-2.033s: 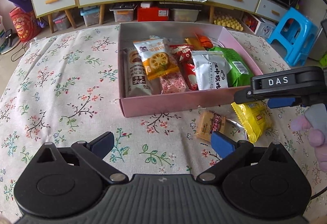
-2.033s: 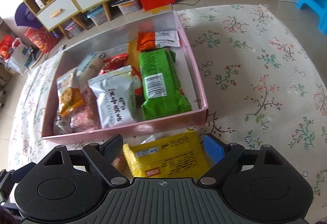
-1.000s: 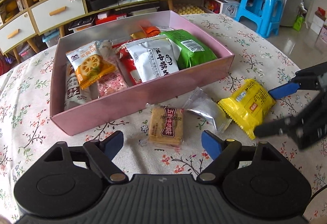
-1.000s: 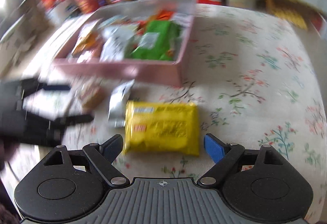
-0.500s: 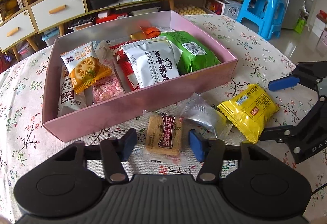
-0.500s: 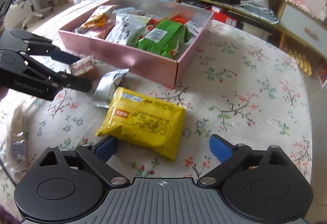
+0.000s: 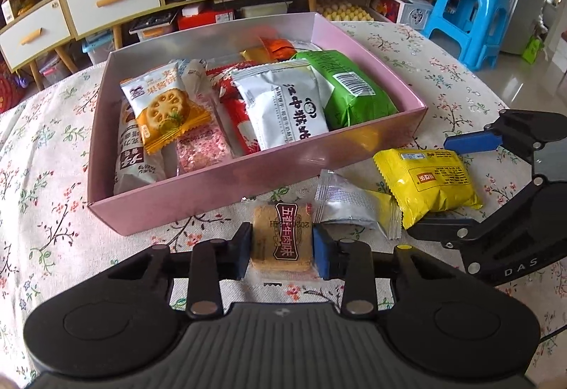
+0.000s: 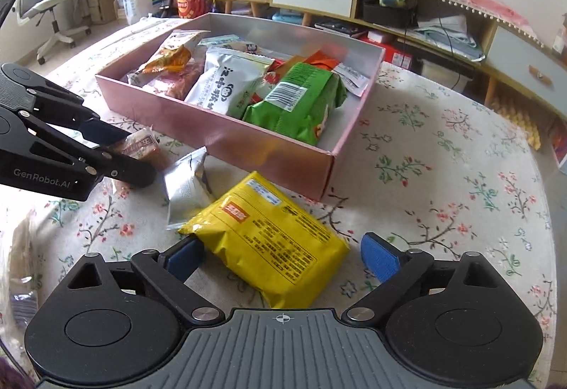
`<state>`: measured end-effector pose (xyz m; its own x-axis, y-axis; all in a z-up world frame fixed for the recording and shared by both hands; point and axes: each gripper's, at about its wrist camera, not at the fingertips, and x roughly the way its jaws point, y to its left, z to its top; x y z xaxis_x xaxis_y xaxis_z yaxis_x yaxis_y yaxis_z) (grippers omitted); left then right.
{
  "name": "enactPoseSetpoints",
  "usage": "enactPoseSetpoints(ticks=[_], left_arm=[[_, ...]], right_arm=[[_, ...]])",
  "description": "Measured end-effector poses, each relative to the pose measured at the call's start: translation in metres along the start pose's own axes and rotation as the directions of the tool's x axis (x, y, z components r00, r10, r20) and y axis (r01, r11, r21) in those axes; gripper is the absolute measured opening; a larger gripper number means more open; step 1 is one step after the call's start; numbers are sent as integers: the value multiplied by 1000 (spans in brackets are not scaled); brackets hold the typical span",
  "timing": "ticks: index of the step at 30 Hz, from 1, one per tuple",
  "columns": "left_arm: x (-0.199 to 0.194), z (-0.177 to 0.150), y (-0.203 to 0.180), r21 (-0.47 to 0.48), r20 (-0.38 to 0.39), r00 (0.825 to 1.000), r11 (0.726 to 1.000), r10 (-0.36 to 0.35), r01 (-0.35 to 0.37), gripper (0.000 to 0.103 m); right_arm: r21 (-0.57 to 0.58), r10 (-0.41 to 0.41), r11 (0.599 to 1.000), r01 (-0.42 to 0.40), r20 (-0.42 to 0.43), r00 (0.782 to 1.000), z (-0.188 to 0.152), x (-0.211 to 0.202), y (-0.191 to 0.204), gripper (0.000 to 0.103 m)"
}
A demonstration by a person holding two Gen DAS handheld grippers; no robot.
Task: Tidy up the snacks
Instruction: 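Grasp the brown wrapped cake with left tool while right tool grasps yellow packet, then carry cake and yellow packet into the pink box and open both tools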
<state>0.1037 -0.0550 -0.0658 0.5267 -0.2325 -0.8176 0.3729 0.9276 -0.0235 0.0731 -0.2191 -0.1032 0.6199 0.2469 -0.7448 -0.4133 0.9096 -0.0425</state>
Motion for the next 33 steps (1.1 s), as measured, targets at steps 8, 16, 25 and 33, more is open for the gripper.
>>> enactPoseSetpoints(ticks=[8, 16, 25, 33], left_arm=[[-5, -2, 9, -24, -11, 1000, 1000, 0, 0, 33], [-11, -2, 19, -75, -38, 999, 997, -4, 1, 32], [-20, -5, 31, -110, -50, 999, 994, -5, -1, 32], [-37, -4, 41, -126, -1, 999, 991, -41, 40, 32]], right_arm=[[13, 27, 1000, -27, 1, 1000, 2, 1, 6, 87], [10, 30, 999, -30, -19, 999, 3, -5, 18, 76], [19, 39, 999, -38, -67, 997, 2, -17, 32, 75], [83, 26, 996, -20, -66, 997, 7, -32, 32, 75]])
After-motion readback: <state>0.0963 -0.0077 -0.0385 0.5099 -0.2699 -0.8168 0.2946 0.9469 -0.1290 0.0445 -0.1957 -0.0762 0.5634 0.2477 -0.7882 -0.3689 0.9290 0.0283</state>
